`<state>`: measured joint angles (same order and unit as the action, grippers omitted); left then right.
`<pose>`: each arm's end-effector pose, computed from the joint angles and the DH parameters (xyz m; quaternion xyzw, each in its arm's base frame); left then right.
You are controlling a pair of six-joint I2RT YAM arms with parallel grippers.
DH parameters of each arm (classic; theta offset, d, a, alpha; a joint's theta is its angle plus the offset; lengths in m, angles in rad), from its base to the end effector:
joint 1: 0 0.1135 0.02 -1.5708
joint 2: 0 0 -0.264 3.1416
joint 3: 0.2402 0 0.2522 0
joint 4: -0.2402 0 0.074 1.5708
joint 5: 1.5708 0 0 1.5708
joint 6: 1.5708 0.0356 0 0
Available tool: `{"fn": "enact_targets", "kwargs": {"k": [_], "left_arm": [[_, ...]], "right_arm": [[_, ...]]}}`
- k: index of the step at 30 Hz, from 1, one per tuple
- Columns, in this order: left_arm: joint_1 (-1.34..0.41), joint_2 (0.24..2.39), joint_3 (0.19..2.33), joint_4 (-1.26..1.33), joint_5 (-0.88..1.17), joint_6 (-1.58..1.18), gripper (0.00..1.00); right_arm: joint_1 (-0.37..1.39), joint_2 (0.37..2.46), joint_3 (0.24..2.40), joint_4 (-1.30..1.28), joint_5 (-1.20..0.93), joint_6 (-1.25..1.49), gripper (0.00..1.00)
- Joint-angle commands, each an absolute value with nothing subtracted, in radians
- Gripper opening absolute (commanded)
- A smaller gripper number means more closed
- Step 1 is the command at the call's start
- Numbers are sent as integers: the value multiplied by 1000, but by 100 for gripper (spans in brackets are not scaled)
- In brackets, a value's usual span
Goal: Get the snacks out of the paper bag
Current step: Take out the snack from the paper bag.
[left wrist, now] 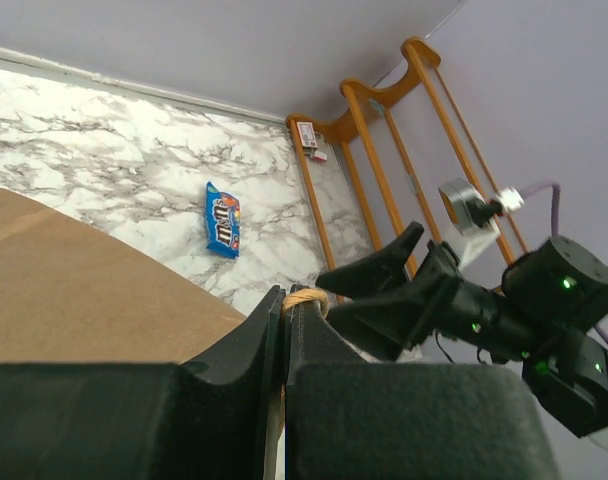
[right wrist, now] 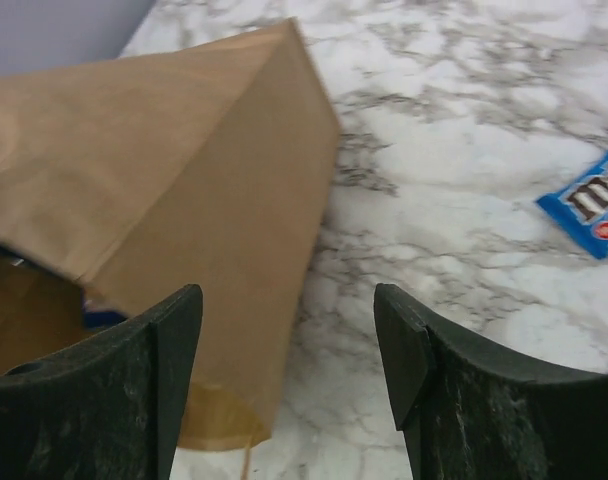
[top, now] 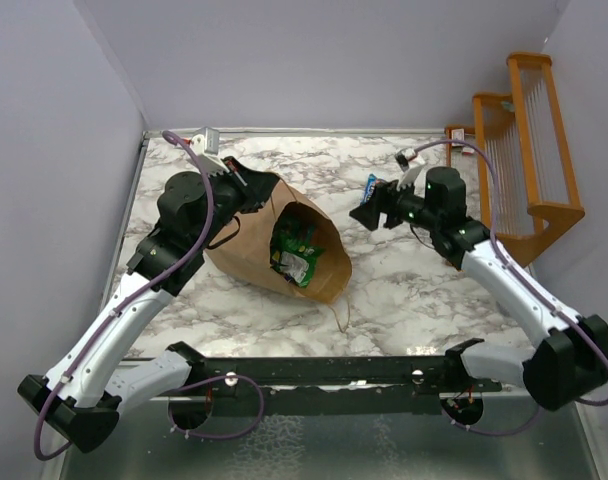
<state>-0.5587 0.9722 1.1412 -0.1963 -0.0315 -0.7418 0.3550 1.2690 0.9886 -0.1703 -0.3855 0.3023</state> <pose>0.1805 -0.1115 0.4290 -0.0764 0.7126 -0.4132 0.5618 0.2671 0.1133 0.3088 -0.1236 0.8286 0.3219 0.4411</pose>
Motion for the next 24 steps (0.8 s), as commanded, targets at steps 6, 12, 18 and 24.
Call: {"fn": "enact_targets", "kwargs": {"k": [6,12,18,24], "left_arm": [[-558,974,1147,-155,10,-735,0],[-558,982,1136,-141,15,-751,0],[-558,983,1132,-134,26,-763,0],[-557,986,1129,-133,32,-768,0]], "right_arm": [[519,967,682,80,-586,320,68],[758,899,580,225,-501,142,64],[928,981,529,372,-306,-64,57],[939,1170,591,343,-206,-345,47]]}}
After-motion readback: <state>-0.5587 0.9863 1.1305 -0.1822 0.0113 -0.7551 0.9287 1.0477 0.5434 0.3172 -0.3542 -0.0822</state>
